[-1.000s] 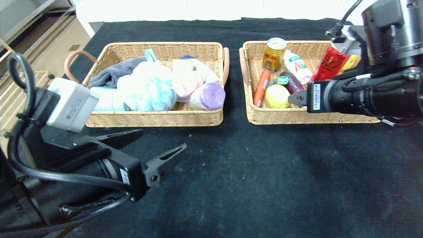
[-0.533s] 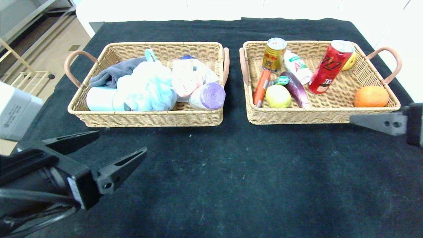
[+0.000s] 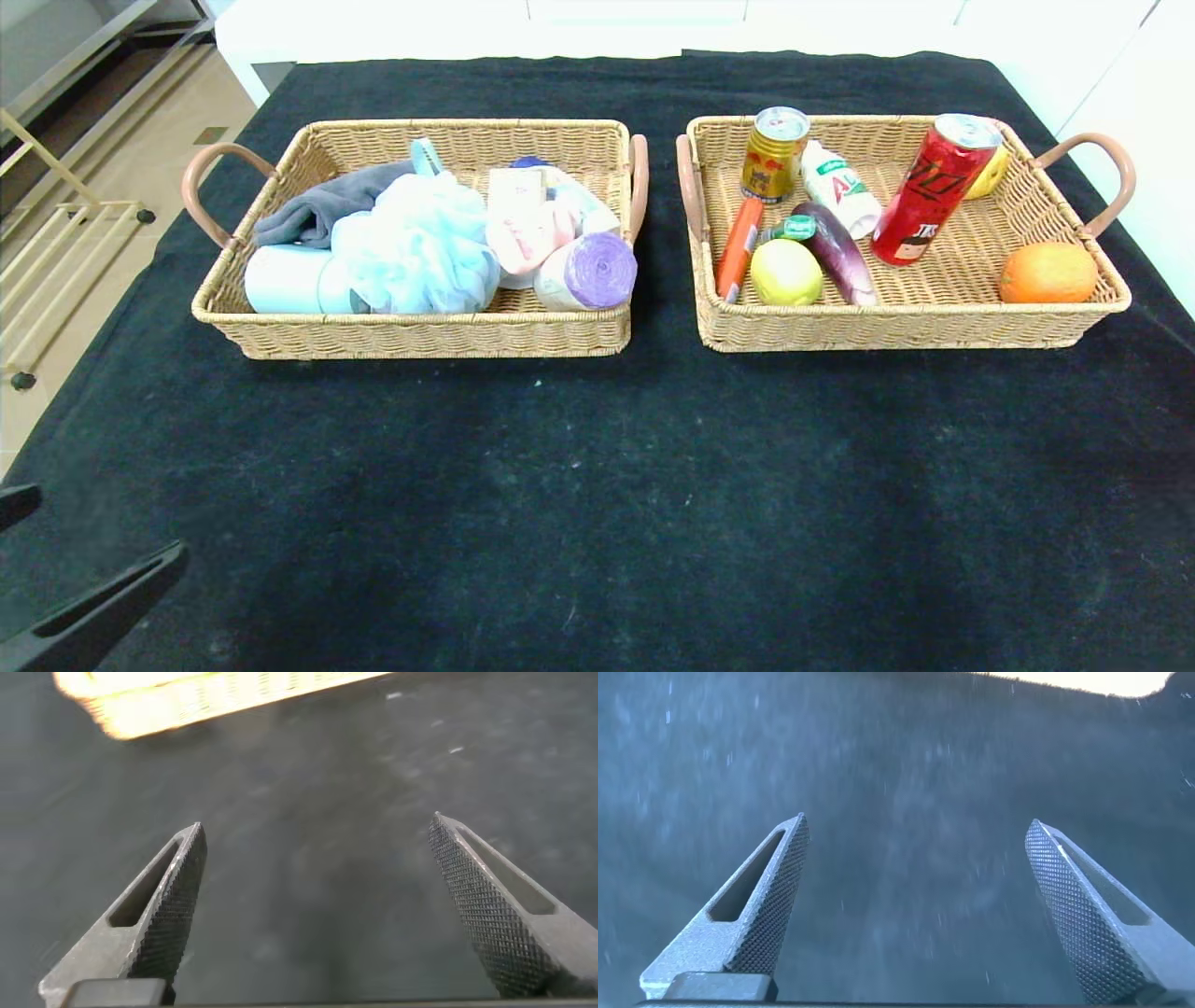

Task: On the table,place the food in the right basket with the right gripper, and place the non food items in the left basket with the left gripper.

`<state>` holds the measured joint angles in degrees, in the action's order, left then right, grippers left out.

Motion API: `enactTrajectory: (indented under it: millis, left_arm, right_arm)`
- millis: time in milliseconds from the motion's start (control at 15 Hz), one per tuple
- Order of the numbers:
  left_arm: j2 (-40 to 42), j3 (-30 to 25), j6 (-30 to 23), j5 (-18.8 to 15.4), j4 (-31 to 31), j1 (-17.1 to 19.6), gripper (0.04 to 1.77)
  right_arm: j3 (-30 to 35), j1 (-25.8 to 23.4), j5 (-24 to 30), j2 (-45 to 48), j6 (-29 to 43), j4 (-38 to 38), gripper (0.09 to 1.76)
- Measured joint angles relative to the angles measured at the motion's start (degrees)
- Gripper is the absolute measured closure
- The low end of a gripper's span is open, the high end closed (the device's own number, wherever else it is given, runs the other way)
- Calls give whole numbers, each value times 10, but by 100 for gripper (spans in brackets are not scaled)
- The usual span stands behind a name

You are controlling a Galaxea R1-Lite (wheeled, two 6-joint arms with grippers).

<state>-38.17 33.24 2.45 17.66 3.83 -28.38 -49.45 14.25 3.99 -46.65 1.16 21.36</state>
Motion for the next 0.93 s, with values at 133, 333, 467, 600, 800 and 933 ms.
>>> enactTrajectory:
  millis: [133, 333, 467, 600, 800, 933]
  left_arm:
    - [52, 7, 3, -4, 49, 37, 9]
    - [116, 25, 14, -8, 107, 97, 9]
    - [143, 39, 44, -18, 122, 134, 9]
    - [165, 53, 66, -43, 151, 175, 9]
    - [205, 63, 69, -147, 188, 241, 9]
    - [236, 64, 67, -213, 204, 280, 9]
  right_arm:
    - [30, 5, 0, 54, -21, 21, 15]
    - [58, -2, -33, 112, -40, 62, 15]
    - [65, -28, -74, 142, -41, 77, 15]
    - [72, -57, -85, 176, -35, 87, 15]
    - [99, -87, -82, 236, -30, 90, 15]
    - [122, -95, -72, 275, -21, 92, 15]
